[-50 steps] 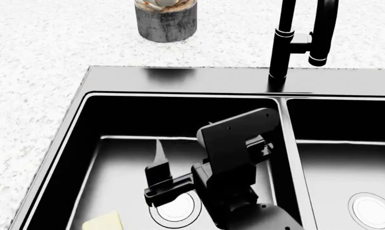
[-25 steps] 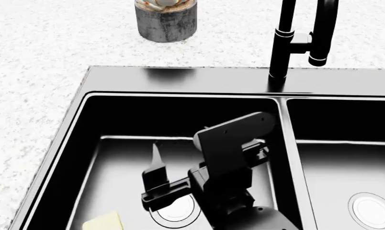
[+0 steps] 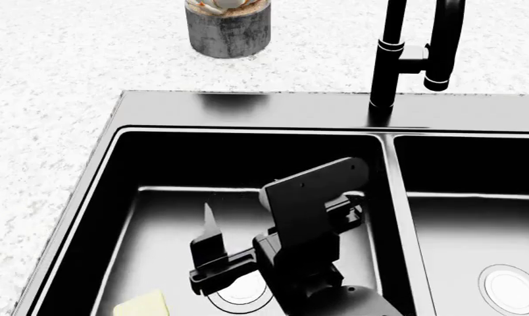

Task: Pick the pan and sponge and place them into the sink. Then turn on the water.

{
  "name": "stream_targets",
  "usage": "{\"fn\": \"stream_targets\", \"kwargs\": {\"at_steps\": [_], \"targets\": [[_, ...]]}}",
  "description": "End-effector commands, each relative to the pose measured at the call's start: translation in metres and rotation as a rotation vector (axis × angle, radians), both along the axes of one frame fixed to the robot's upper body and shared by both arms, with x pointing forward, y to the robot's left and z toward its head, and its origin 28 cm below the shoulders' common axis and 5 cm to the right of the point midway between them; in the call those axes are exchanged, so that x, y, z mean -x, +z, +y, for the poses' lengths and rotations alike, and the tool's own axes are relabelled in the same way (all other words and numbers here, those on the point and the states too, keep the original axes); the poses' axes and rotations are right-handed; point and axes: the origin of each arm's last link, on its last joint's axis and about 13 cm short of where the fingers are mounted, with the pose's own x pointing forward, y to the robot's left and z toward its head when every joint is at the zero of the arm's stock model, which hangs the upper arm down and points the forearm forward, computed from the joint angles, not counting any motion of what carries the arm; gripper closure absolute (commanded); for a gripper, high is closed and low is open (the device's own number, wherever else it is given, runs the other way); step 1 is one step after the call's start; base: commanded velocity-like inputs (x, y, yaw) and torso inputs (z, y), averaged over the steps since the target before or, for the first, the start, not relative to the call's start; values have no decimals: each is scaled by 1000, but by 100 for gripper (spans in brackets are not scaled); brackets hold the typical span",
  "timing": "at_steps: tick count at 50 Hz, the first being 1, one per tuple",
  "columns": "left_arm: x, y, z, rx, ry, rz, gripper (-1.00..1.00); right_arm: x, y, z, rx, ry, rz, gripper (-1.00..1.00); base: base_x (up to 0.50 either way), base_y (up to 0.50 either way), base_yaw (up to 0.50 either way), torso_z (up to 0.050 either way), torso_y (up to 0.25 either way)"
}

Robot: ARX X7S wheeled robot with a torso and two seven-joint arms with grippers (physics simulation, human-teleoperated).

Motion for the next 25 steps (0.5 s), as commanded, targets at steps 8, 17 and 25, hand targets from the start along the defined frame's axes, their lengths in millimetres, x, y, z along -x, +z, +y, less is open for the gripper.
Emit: {"fn": "stream_targets", "kwargs": {"at_steps": [8, 17, 25], "targets": [[-18, -7, 18, -63, 22, 105, -100, 0, -2, 2, 3, 7, 9, -100, 0, 0, 0, 0, 0], [-23, -12, 20, -62, 15, 125, -100, 0, -1, 1, 2, 8, 6, -100, 0, 0, 0, 0, 0], [-26, -20, 13, -59, 1, 151, -100, 1, 0, 1, -1, 5, 3, -100, 0, 0, 0, 0, 0]]}}
